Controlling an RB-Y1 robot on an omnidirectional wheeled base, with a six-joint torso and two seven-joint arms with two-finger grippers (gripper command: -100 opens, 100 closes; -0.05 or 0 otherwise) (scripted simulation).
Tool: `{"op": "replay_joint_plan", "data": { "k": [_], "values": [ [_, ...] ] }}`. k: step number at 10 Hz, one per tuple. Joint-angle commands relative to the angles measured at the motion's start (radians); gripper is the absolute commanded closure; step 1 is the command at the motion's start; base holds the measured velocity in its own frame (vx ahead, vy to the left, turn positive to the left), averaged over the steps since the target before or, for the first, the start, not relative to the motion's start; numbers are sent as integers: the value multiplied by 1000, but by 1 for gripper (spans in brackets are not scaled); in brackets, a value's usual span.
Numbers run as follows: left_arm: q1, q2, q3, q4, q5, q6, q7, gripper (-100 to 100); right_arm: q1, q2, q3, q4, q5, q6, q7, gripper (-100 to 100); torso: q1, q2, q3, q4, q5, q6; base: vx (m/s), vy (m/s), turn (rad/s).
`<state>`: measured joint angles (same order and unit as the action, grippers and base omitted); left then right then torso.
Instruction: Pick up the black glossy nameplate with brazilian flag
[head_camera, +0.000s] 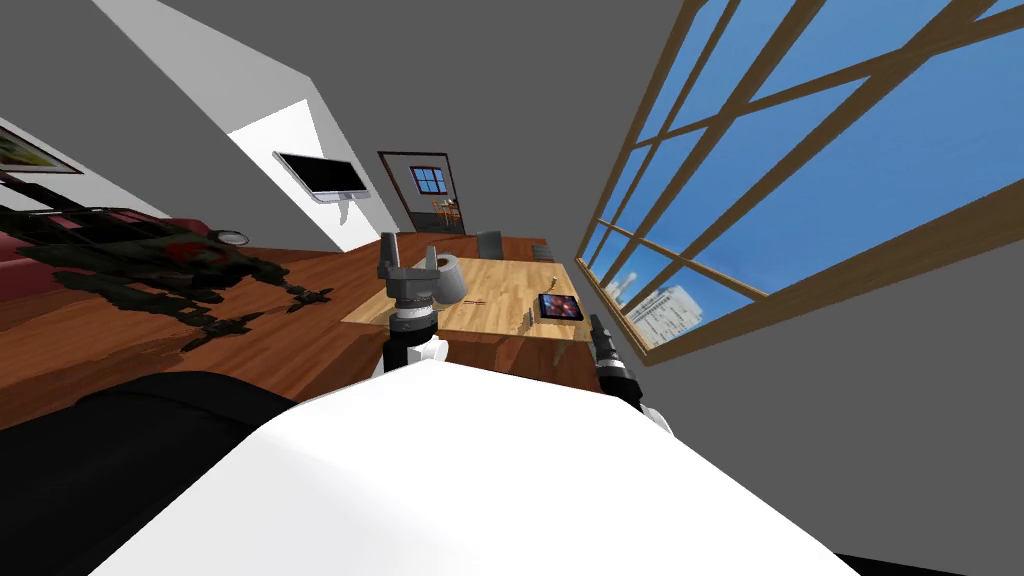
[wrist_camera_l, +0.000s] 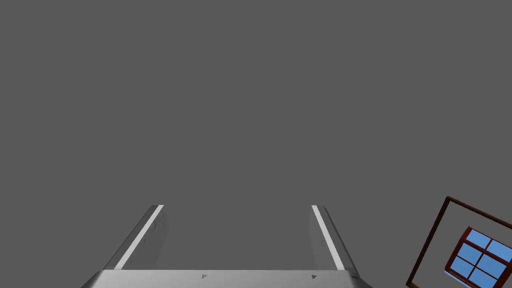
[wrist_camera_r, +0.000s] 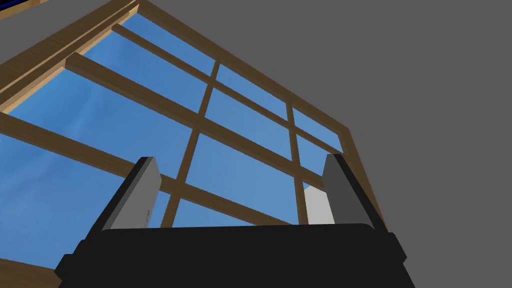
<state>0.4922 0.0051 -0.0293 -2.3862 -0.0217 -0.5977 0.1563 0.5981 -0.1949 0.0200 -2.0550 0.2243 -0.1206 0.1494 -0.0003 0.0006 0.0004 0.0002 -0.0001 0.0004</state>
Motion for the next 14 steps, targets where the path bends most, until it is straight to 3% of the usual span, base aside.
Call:
{"op": "replay_joint_plan", "data": {
  "k": [1, 3, 5, 6, 8, 9, 14],
  "values": [
    [0, 0, 0, 0, 0, 0, 0, 0, 16, -13, -5, 37, 46, 29, 33, -100, 0, 0, 0, 0, 0, 0, -7, 9, 175],
    [0, 0, 0, 0, 0, 0, 0, 0, 57, -39, -12, 91, 107, 81, 91, -100, 1, 0, 0, 0, 0, -1, -12, 21, 286],
    [0, 0, 0, 0, 0, 0, 0, 0, 78, -54, -16, 119, 158, 114, 124, -100, 1, 0, 0, 0, 0, 0, -11, 23, 151],
    [0, 0, 0, 0, 0, 0, 0, 0, 78, -54, -16, 119, 158, 114, 124, -100, 2, 0, 0, 0, 0, 0, -9, 19, 118],
    [0, 0, 0, 0, 0, 0, 0, 0, 122, -87, -25, 179, 230, 170, 188, -100, 2, 0, 0, 0, 0, 0, -7, 38, 336],
    [0, 0, 0, 0, 0, 0, 0, 0, 122, -87, -25, 179, 230, 170, 188, -100, 2, 0, 0, 0, 1, -1, -6, 33, 132],
    [0, 0, 0, 0, 0, 0, 0, 0, 215, -172, -45, 301, 364, 275, 320, -100, 3, -1, 0, 0, 1, 0, 1, 57, 306]
  ]
}}
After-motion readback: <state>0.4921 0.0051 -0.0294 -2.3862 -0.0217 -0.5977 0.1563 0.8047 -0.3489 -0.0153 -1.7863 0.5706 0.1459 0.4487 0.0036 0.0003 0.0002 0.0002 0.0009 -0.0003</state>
